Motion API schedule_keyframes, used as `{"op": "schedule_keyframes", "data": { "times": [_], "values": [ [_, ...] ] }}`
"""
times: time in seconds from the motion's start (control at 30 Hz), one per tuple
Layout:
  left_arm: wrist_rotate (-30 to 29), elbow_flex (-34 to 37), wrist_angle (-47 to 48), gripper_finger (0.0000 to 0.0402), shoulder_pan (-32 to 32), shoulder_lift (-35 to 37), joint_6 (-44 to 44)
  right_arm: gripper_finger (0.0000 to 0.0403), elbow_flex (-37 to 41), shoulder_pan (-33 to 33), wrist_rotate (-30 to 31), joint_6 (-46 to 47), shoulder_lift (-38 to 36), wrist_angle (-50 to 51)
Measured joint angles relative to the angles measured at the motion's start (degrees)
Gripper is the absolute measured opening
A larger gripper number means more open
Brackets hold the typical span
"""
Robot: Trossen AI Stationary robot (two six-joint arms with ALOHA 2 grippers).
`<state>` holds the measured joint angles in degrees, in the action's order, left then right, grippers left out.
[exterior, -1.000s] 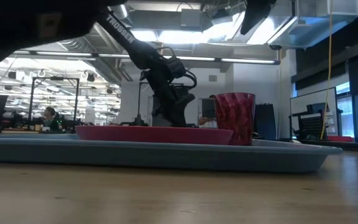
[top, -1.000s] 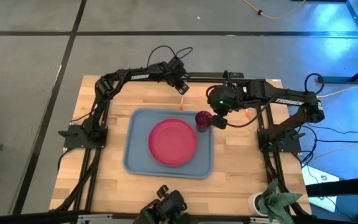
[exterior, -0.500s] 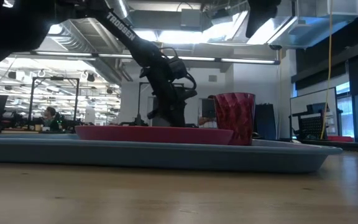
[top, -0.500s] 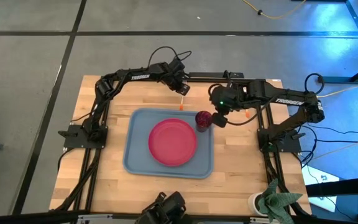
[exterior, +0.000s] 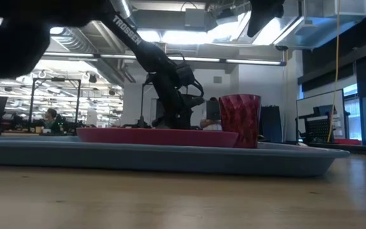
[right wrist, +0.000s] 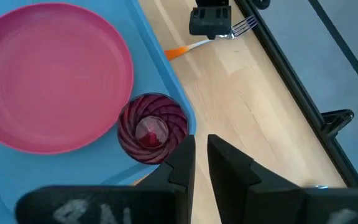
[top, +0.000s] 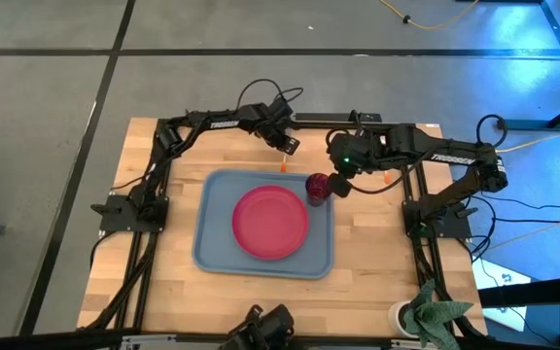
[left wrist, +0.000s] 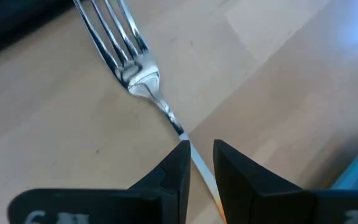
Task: Pick and place plate/cup/fork/spoon on tray
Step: Put the orange fork on the blue serving tray to the left of the red plate
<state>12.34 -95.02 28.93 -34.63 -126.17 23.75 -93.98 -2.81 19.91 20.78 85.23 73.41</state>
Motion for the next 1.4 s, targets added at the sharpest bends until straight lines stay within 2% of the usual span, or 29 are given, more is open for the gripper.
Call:
{"op": "schedule_keyframes", "data": {
  "times": [0.1,0.3,0.43,0.53,0.7,0.9,1.27,1.4],
  "values": [
    [-1.93,-0.02,-1.13,0.0063,0.22,0.10,0.02,0.0049,0.00,-0.02,0.02,-0.04,0.00,0.00],
    [-1.65,-0.02,-0.37,0.0063,-0.14,0.11,-2.89,0.0049,-0.01,-0.02,0.10,-0.26,0.00,0.27],
    [2.34,-0.47,0.61,0.0063,-0.77,0.11,-4.26,0.0049,0.00,-0.02,0.08,-0.28,0.00,0.55],
    [8.13,-3.60,4.83,0.0063,-2.33,0.12,-3.10,0.0049,-0.02,-0.02,0.06,-0.28,0.00,0.94],
    [7.01,-10.57,8.81,0.0063,-4.72,0.15,-6.58,0.0049,0.00,-0.02,0.02,-0.29,0.00,1.61],
    [1.27,-13.54,7.61,0.0063,-6.68,0.11,-16.52,0.0049,0.00,-0.02,0.04,-0.31,0.00,2.11],
    [3.52,-13.75,5.11,0.0063,-7.59,-4.80,-40.73,0.0049,-0.02,-0.08,0.00,-0.07,0.00,2.23],
    [3.54,-13.62,4.98,0.0063,-7.41,-6.03,-45.66,0.0049,-0.02,-0.11,0.02,-0.11,0.00,2.29]
  ]
}}
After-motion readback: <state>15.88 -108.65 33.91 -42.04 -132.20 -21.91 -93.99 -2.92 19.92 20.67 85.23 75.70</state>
